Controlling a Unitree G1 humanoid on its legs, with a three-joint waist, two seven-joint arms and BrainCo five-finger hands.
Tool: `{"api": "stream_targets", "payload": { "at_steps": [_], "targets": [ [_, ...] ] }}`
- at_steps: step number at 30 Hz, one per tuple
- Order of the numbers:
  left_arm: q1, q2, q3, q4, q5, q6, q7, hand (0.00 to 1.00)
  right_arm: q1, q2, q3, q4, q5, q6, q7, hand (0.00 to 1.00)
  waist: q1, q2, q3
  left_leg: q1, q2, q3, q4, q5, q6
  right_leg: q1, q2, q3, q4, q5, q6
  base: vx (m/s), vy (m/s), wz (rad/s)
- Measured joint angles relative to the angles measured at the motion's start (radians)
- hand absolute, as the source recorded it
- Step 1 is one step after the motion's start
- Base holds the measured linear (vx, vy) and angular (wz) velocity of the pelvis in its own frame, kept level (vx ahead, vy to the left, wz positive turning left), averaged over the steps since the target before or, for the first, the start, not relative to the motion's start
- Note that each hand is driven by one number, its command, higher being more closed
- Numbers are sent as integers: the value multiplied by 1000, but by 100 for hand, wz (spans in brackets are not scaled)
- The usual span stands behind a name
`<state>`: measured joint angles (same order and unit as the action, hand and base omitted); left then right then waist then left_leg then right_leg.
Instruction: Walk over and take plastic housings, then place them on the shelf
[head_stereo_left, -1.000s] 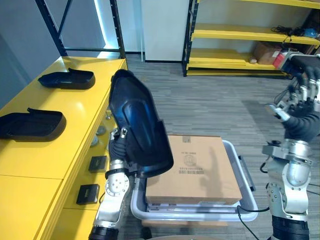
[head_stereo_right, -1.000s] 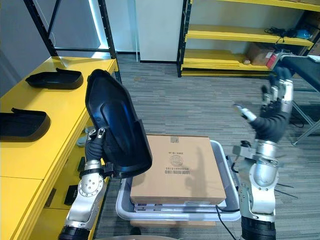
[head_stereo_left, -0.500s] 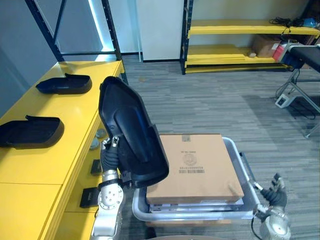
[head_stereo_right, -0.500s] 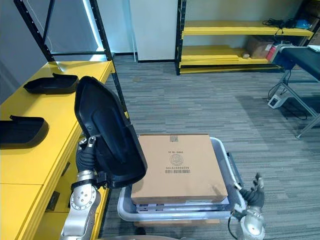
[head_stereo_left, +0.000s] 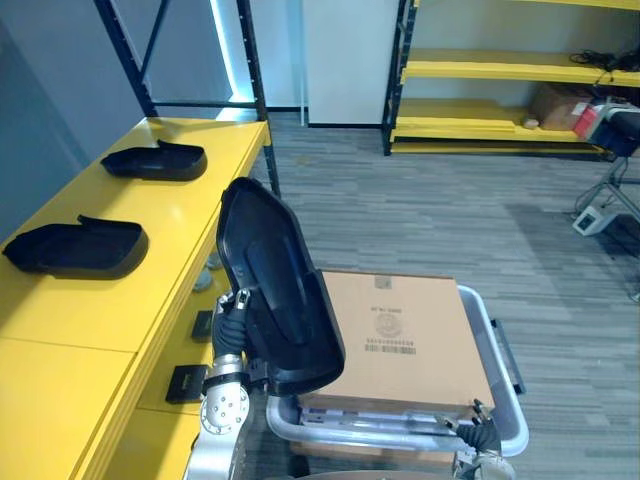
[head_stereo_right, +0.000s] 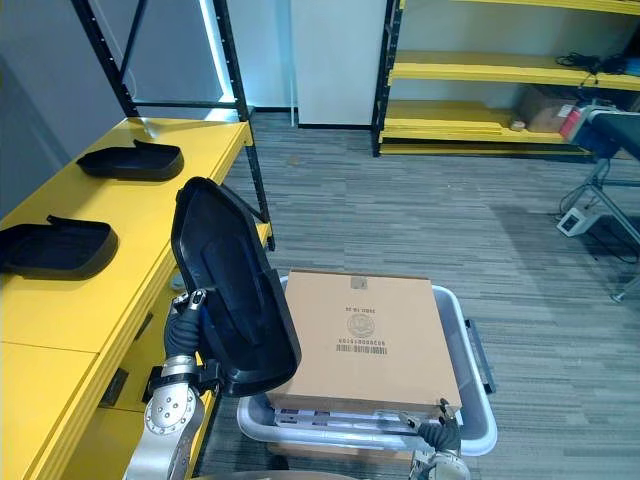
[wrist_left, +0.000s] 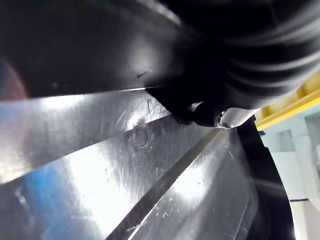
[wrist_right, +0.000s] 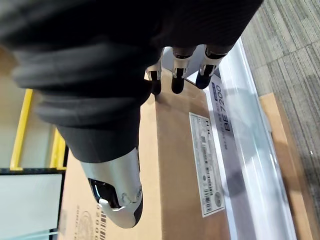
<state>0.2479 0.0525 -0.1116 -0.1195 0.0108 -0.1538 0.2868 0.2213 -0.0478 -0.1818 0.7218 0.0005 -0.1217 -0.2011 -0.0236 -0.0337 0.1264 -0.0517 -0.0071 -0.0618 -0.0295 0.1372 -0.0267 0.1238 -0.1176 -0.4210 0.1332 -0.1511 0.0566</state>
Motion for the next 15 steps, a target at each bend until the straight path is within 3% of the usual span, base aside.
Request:
{"api": "stream_targets", "payload": {
  "at_steps": [2, 3, 5, 6, 7, 9, 10, 11, 13, 15],
  "targets": [
    [-12, -3, -7, -1, 0, 0, 4, 100, -26, -8, -8, 12, -1, -4, -22, 0, 0, 1, 18, -86, -1, -30, 34, 47, -50, -59, 3, -45, 67, -20, -29, -129, -40, 115],
    [-26, 1, -14, -2, 0, 0, 5, 100, -36, -11, -28, 10, -2, -6, -44, 0, -9, -16, 23, -132, -14, -8, 22, 98, -98, -82, -22, -84, 63, -22, -36, -202, 13, 120],
    [-36, 2, -34, -7, -3, -2, 20, 100, -45, -27, -47, 34, -4, -6, -58, 0, -8, -17, 46, -201, 23, 195, 309, -96, 87, -95, -42, -152, 75, -18, -43, -224, 6, 103],
    [-36, 9, -52, -7, -5, -5, 20, 100, -48, -38, -44, 41, -8, -5, -59, 0, -6, -23, 48, -185, 53, 291, 457, -197, 93, -83, -61, -178, 74, -12, -41, -199, 15, 86],
    [-37, 9, -82, -7, -10, -12, 20, 100, -34, -43, -43, 41, -8, -4, -60, 0, -14, -17, 44, -124, 101, 374, 521, -268, 70, -68, -71, -211, 68, -3, -38, -137, 49, 77],
    [-68, 9, -138, -3, -19, -15, 18, 100, -11, -49, -48, 46, -8, -7, -67, 0, -38, 11, 21, -30, 183, 463, 509, -339, 37, -53, -85, -270, 64, 14, -26, -92, 175, 105],
    [-107, 0, -184, 3, -19, -19, 17, 100, -9, -59, -57, 49, -6, -6, -81, 0, -71, 24, 11, 12, 232, 523, 467, -344, 24, -54, -109, -323, 85, 22, -14, -67, 275, 132],
    [-135, -7, -211, 11, -19, -20, 16, 100, -8, -68, -62, 49, -6, -6, -85, 0, -83, 35, 5, 28, 248, 555, 436, -345, 18, -54, -123, -350, 97, 25, -7, -50, 271, 140],
    [-237, -18, -302, 22, -17, -25, 16, 100, -9, -75, -115, 54, 0, 8, -87, 0, -110, 38, -6, 25, 206, 627, 367, -351, -4, -47, -177, -450, 101, 68, 27, -52, 295, 123],
    [-274, -8, -330, 22, -17, -37, 17, 100, -8, -55, -117, 64, 0, 12, -85, 0, -107, 33, -12, 23, 158, 611, 316, -347, 0, -37, -198, -494, 70, 115, 31, -63, 331, 65]
  ]
}}
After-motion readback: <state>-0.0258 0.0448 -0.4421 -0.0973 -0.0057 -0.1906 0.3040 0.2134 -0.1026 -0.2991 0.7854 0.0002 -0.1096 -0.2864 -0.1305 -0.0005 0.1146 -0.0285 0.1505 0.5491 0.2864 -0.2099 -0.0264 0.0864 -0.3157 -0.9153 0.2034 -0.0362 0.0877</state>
